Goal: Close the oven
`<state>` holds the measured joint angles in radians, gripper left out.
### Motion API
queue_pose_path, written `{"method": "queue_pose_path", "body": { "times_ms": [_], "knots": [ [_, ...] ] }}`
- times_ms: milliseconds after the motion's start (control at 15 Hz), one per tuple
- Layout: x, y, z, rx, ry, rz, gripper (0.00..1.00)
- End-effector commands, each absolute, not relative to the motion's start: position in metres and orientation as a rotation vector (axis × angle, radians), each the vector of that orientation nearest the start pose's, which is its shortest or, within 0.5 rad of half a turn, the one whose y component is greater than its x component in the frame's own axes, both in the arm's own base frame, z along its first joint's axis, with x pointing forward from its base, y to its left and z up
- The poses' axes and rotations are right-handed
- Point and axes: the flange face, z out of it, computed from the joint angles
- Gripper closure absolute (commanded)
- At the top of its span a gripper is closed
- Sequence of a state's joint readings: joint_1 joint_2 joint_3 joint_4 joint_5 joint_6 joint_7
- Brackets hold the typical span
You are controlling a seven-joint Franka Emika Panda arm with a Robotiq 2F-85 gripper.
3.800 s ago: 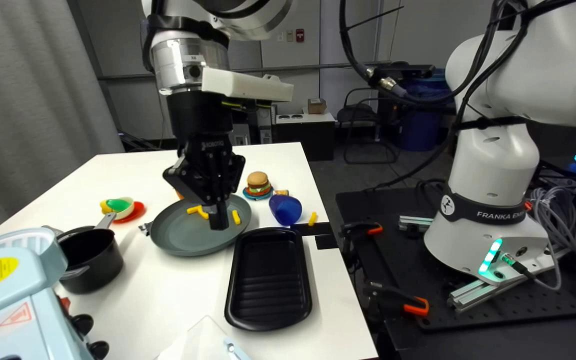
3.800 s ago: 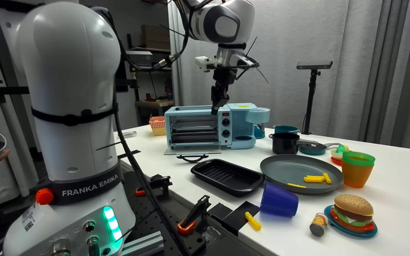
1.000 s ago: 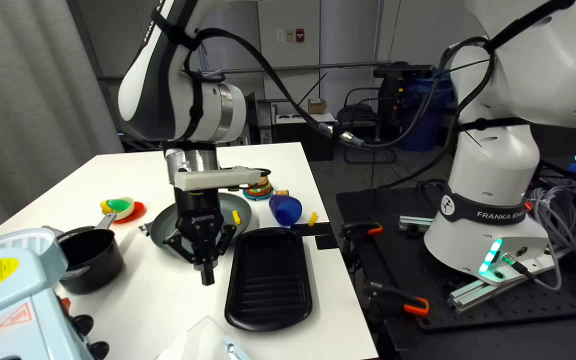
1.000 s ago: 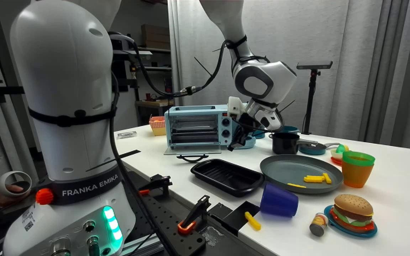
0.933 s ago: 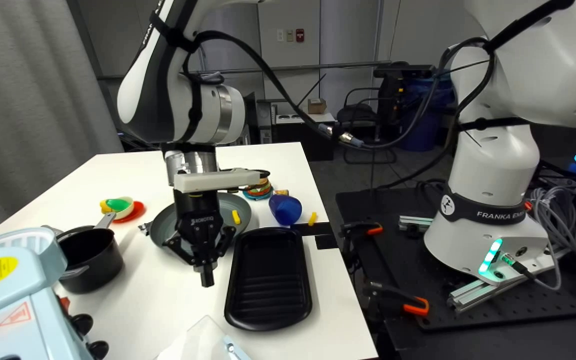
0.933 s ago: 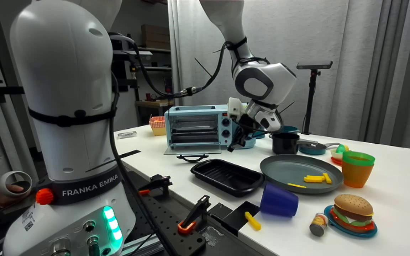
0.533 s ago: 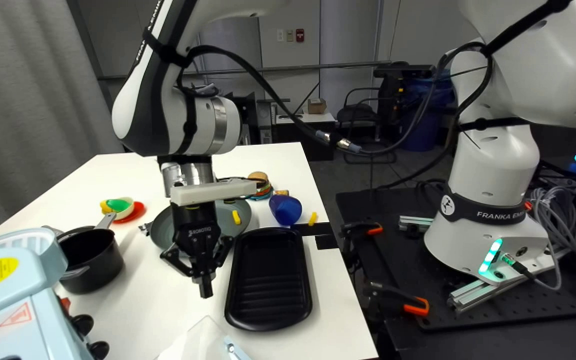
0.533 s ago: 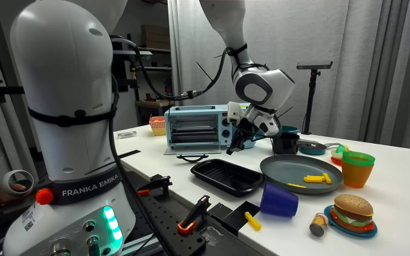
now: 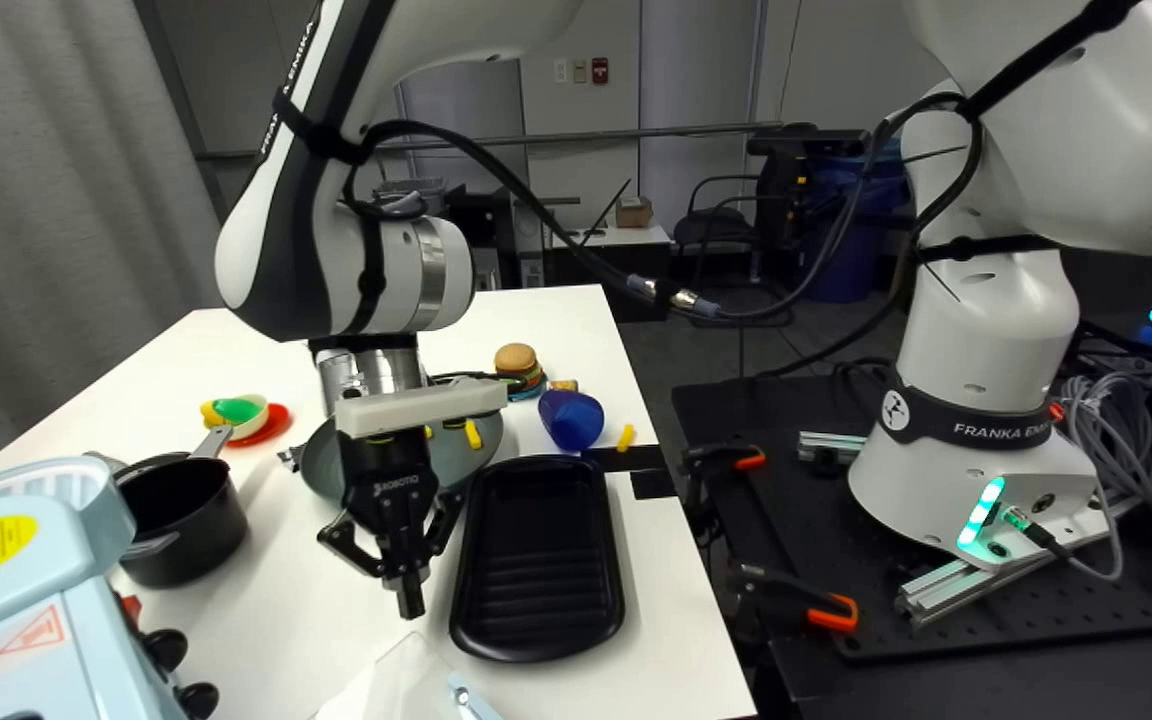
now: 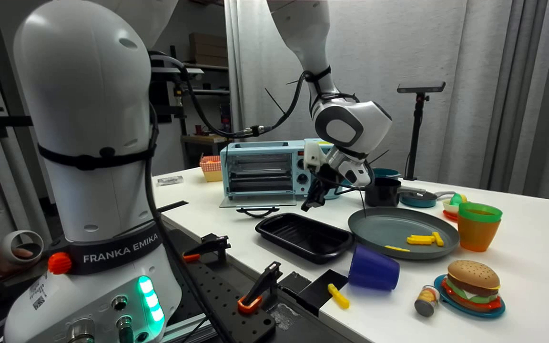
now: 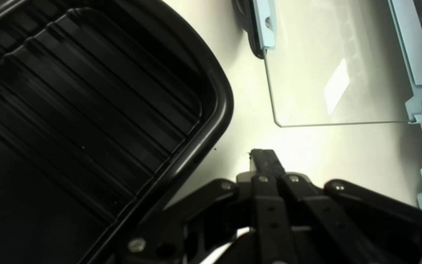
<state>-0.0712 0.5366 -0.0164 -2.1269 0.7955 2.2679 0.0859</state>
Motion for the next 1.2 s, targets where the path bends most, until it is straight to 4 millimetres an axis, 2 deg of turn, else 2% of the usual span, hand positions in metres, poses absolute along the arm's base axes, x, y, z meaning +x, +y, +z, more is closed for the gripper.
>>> {"method": "queue_pose_path", "body": {
  "times_ms": [0, 667, 1133],
  "knots": [
    [0.535, -0.027, 0.122, -2.360, 1.040, 0.499, 1.00],
    [0.541, -0.009, 0.113, -2.373, 1.002, 0.532, 1.00],
    [0.538, -0.006, 0.124, -2.377, 1.011, 0.540, 1.00]
  ]
}}
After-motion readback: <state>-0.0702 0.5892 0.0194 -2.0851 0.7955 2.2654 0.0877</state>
